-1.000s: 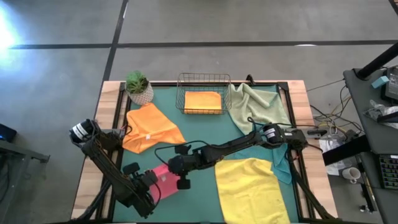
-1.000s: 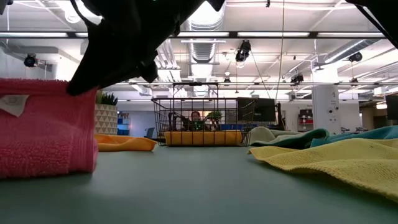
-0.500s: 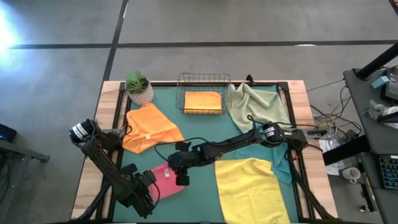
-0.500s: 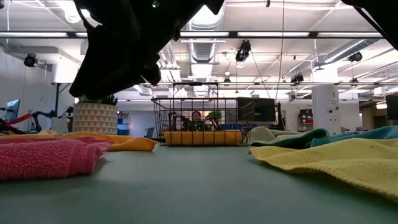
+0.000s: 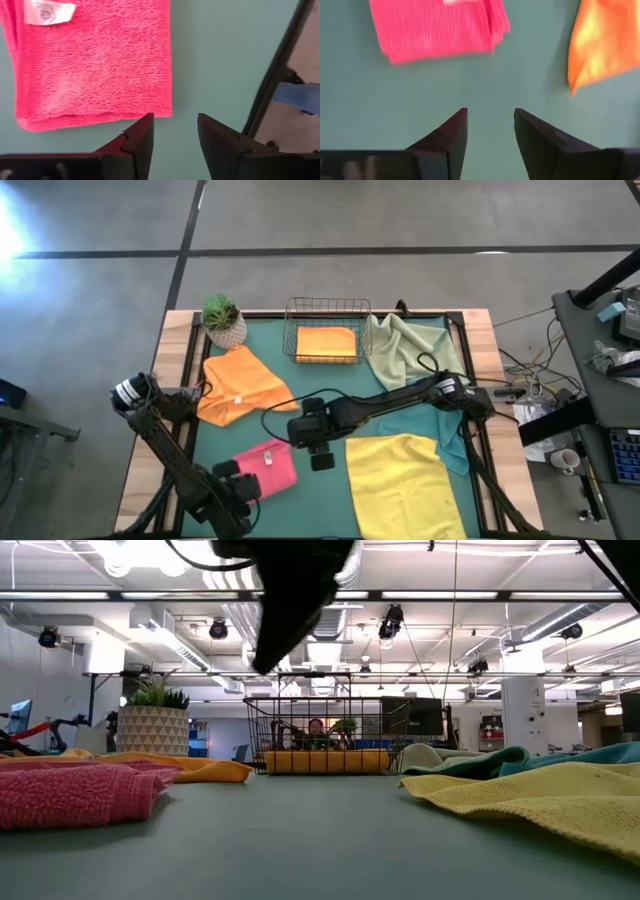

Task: Fold microfiber towels
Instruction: Put the folded pink microfiber towel into the wire basket

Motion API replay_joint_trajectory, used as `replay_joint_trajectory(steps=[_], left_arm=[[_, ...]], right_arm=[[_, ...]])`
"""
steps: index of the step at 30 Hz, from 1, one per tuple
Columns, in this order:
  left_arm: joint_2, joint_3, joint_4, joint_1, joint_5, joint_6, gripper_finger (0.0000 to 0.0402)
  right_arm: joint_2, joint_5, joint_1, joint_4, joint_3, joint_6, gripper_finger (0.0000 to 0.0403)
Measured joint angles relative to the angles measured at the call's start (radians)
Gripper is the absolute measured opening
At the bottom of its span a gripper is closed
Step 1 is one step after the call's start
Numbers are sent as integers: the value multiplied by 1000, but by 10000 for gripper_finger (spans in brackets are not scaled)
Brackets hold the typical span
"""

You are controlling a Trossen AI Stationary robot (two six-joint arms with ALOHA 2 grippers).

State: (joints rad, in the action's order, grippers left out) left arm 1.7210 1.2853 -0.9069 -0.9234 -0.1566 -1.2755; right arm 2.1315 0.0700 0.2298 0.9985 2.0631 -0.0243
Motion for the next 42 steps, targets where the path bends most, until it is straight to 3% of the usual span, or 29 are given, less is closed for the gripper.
replay_joint_trajectory(steps=[7, 16, 23, 28, 34, 42], left_arm=[[0, 60, 47, -13, 1, -1, 136], [0, 182, 62, -15, -79, 3, 136], [32, 254, 59, -21, -134, 27, 136], [114, 301, 55, -29, -134, 110, 136], [144, 305, -62, -41, -140, 130, 136], [175, 288, -157, -68, -159, 140, 136]], right_arm=[[-16, -3, 69, 168, -9, 1, 134], [-25, 1, 185, 196, -31, 0, 121], [-99, 9, 249, 183, -150, -75, 122], [-191, 10, 283, -7, -308, -123, 116], [-266, 10, 299, -282, -475, -132, 120], [-242, 11, 288, -528, -552, -63, 134]])
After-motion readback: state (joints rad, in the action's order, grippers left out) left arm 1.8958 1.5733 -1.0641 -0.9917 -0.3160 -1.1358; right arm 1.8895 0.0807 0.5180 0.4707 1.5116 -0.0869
